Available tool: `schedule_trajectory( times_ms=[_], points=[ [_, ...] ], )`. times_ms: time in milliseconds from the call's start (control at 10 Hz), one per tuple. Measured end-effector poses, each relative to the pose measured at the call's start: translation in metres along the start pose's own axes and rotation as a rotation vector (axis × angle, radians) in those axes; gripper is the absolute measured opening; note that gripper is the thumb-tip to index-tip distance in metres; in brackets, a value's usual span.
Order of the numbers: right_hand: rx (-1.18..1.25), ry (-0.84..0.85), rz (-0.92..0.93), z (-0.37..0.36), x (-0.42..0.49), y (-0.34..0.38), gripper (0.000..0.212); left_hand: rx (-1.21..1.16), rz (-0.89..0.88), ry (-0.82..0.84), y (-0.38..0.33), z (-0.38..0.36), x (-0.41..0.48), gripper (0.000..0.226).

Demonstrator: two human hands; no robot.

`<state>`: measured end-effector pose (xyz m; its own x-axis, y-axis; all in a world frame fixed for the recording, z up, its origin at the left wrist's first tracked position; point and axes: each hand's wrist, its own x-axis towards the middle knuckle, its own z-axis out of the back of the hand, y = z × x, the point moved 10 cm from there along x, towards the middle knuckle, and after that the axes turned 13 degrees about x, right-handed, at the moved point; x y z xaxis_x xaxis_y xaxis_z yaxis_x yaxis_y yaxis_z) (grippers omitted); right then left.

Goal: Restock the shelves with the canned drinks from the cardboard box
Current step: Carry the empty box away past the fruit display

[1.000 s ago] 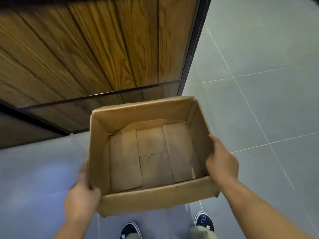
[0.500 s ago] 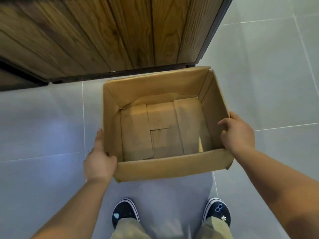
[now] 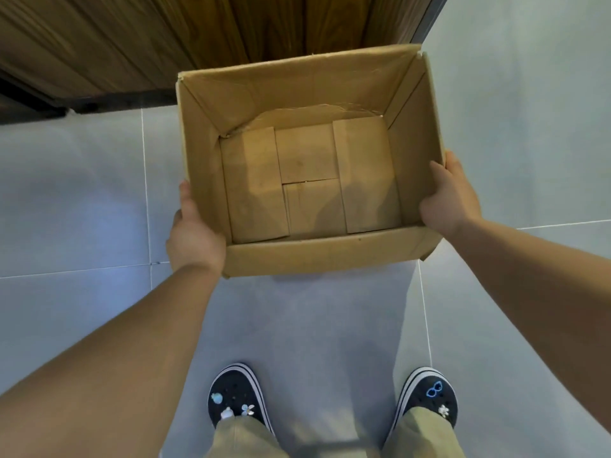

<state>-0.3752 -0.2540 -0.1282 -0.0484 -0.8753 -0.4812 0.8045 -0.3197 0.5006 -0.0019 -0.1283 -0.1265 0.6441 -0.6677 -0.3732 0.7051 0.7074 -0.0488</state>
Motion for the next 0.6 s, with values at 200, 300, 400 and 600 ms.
schedule_trajectory(
  times_ms=[200,300,400,600],
  points=[
    [-0.035,0.164,-0.122,-0.007,0.006,-0.004,0.074,0.118,-0.058,0.116,-0.006,-0.009,0.017,0.084],
    [-0.035,0.220,-0.162,-0.008,0.004,0.004,0.080,0.208,-0.037,0.224,-0.005,-0.010,0.021,0.074],
    [-0.018,0.157,-0.095,0.004,-0.005,0.035,0.077,0.299,-0.114,0.160,-0.029,0.016,0.015,0.070],
    [0.026,0.049,0.175,0.041,-0.044,0.125,0.048,0.363,-0.454,0.031,-0.107,0.086,-0.017,0.045]
  ],
)
